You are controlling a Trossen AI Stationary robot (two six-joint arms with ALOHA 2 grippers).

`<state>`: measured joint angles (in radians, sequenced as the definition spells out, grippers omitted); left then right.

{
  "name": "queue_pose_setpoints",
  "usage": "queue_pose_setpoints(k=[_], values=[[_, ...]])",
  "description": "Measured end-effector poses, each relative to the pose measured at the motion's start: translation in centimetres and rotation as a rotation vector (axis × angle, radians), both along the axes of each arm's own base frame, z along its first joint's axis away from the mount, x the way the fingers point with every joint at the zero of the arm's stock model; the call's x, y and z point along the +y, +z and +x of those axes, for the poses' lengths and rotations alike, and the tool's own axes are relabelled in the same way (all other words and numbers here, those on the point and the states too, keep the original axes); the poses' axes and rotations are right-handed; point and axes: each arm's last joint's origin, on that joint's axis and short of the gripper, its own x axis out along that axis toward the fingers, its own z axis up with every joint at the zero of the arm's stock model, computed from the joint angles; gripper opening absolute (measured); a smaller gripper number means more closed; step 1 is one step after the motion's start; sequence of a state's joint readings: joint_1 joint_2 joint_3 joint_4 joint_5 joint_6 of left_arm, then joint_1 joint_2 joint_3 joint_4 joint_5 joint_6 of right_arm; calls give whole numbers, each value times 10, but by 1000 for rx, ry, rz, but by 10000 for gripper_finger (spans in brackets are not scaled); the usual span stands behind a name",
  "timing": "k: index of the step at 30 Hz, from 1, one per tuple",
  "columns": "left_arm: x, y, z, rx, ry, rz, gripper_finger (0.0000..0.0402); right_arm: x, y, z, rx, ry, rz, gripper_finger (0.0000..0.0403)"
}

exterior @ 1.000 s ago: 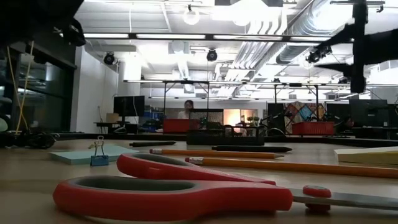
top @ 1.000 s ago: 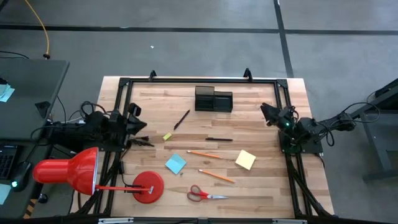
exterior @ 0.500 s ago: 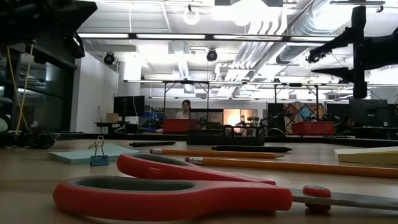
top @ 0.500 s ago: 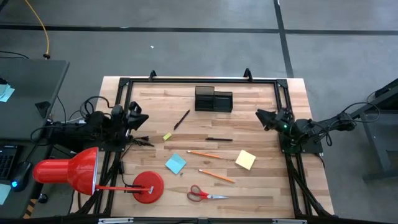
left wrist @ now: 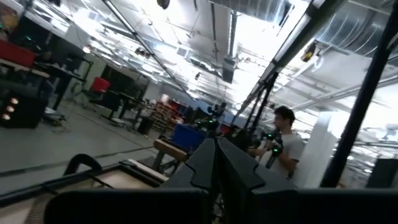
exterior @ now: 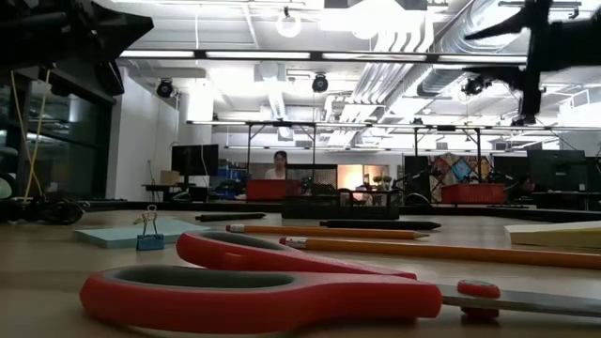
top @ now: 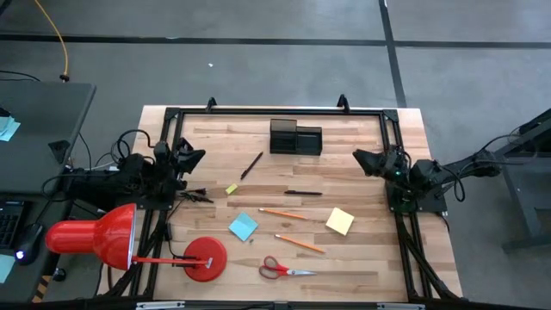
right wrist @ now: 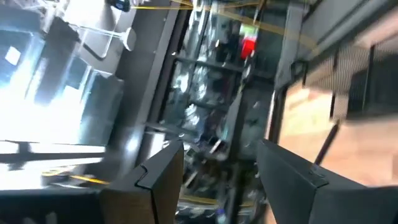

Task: Pick and place office supplies into organizer
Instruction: Put the blue binder clip in the black desk organizer

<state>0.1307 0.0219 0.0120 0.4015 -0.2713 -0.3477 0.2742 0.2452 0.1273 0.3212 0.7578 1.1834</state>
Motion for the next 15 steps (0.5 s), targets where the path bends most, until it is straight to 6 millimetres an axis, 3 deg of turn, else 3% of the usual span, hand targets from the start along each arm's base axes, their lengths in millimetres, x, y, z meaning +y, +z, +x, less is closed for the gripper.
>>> queue_pose_setpoints(k=[7, 15], values=[[1, 0, 0, -3, 28, -13, 8, 12, 26, 41, 193, 3, -67, 193], [1, 0, 0, -11, 19, -34, 8, 34, 51, 108, 391, 181, -267, 193]])
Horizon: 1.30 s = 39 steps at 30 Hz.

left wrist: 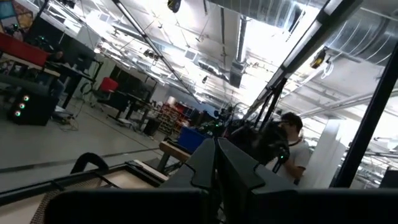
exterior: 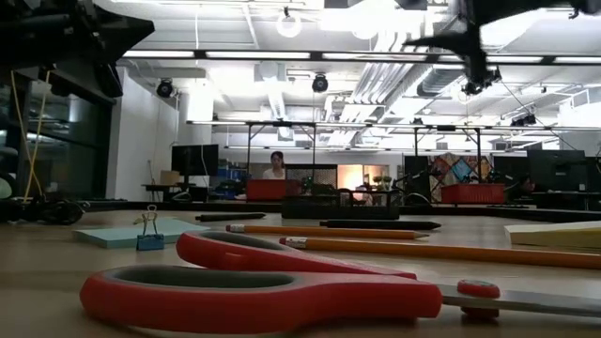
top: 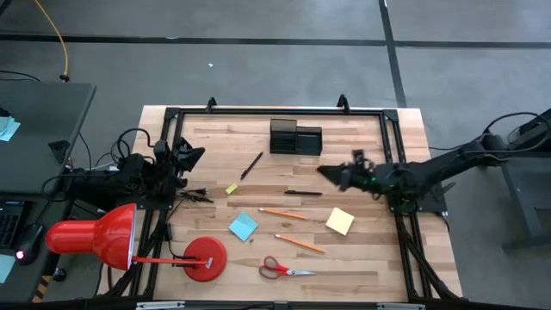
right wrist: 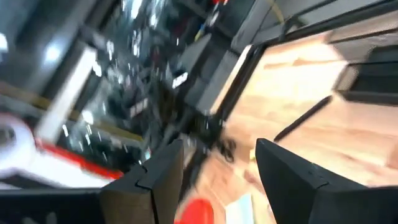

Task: Pick and place office supplies into organizer
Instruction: Put the blue binder clip in the black desk organizer

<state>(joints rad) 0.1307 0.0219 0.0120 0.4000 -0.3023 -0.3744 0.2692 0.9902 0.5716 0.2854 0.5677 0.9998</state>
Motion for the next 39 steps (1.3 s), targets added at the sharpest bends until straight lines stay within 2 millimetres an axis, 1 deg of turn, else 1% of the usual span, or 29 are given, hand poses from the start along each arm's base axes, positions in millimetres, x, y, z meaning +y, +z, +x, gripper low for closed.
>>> queue_pose_setpoints(k=[2, 4, 6, 9, 11, 15, 19, 21, 23, 26, 29, 31, 33, 36, 39], values=[[0, 0, 0, 1, 0, 0, 8, 4, 8, 20, 56, 32, -107, 193], [0, 0, 0, 1, 0, 0, 8, 7, 17, 39, 119, 73, -163, 193], [0, 0, 0, 2, -1, -1, 8, 7, 19, 58, 217, 123, -175, 193], [0, 0, 0, 2, -1, -2, 8, 5, 17, 84, 387, 275, -178, 193], [0, 0, 0, 4, 10, -1, 8, 8, 14, 102, 451, 375, -199, 193], [2, -2, 0, 40, 73, 8, 8, 22, 3, 136, 494, 568, -316, 193], [2, -4, 0, 57, 96, 10, 8, 36, -23, 156, 550, 753, -400, 193], [2, -4, 0, 58, 96, 11, 8, 43, -35, 162, 576, 806, -413, 193], [1, -3, 1, 56, 61, 21, 8, 49, -43, 166, 589, 842, -376, 193], [-3, -6, 3, 80, -97, 55, 8, 53, -53, 167, 615, 858, -282, 193], [-6, -12, 7, 118, -264, -18, 7, 52, -50, 168, 612, 808, -214, 193], [-7, -18, 11, 178, -334, -65, 8, 49, -44, 167, 590, 763, -182, 193], [-8, -23, 14, 230, -369, -81, 7, 45, -32, 168, 534, 700, -155, 193], [-8, -27, 19, 287, -383, -91, 7, 39, -6, 168, 380, 660, -140, 193], [-7, -29, 23, 330, -372, -100, 7, 32, 21, 163, 236, 610, -143, 193]])
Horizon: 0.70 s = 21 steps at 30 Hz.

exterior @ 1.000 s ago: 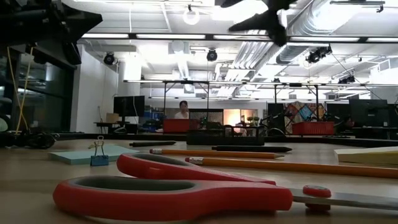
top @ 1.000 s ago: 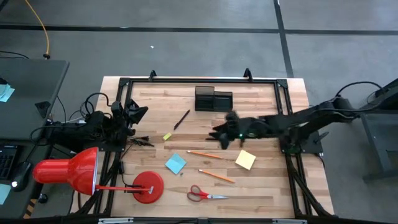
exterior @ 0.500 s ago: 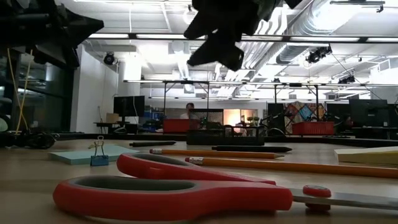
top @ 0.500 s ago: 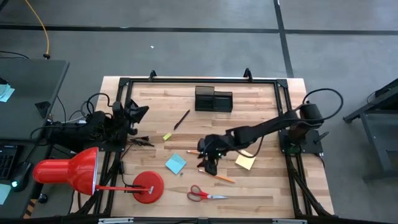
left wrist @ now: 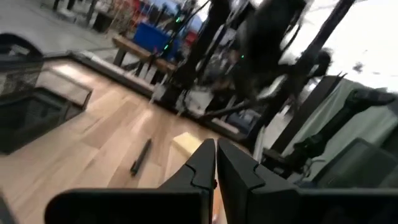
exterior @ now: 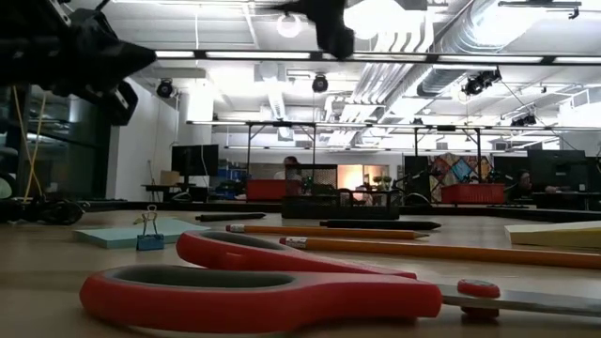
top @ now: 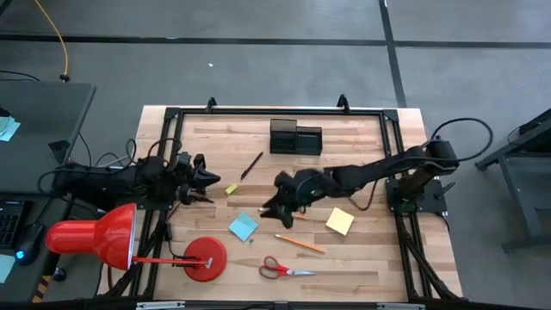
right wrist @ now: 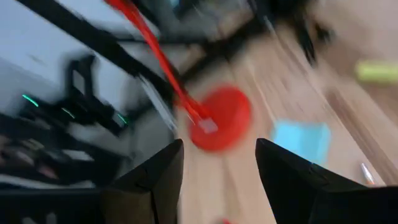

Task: Pick and place office supplies into organizer
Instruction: Put the blue binder clip in the black desk organizer

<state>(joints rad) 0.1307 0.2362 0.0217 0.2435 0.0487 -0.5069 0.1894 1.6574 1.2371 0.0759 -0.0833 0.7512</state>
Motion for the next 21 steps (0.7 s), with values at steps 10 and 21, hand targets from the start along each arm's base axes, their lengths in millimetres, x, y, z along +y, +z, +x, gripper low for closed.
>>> queue_pose_setpoints(k=[10, 21], values=[[1, 23, 17, 86, -32, 81, 7, -17, -18, -73, -508, -295, 209, 193], [-15, 28, 65, 527, -309, 47, 7, -39, -29, -159, -585, -377, 200, 193]])
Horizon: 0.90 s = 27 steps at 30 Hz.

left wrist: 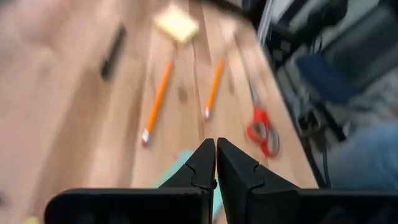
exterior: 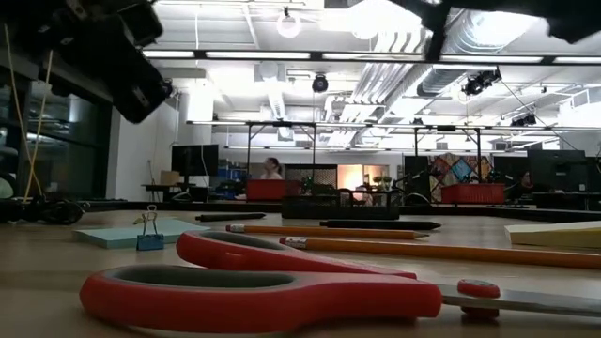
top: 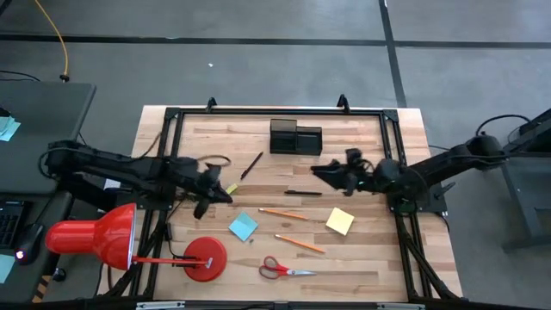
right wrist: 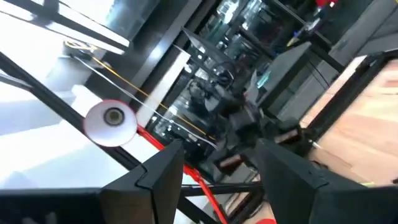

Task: Pick and place office supplies into organizer
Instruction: Put the blue binder clip in the black desk organizer

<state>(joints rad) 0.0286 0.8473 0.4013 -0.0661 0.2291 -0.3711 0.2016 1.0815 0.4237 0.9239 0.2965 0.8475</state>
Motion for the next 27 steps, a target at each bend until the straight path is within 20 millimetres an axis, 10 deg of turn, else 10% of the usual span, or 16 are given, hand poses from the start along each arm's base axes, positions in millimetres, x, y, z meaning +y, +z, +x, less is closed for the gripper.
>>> queue_pose_setpoints(k=[15, 27], values=[[-50, 11, 92, 187, -158, -77, 7, -18, -45, -88, -128, 19, 69, 193], [-86, -10, 97, 389, -145, -47, 55, -19, -55, -98, -121, 43, 51, 193]])
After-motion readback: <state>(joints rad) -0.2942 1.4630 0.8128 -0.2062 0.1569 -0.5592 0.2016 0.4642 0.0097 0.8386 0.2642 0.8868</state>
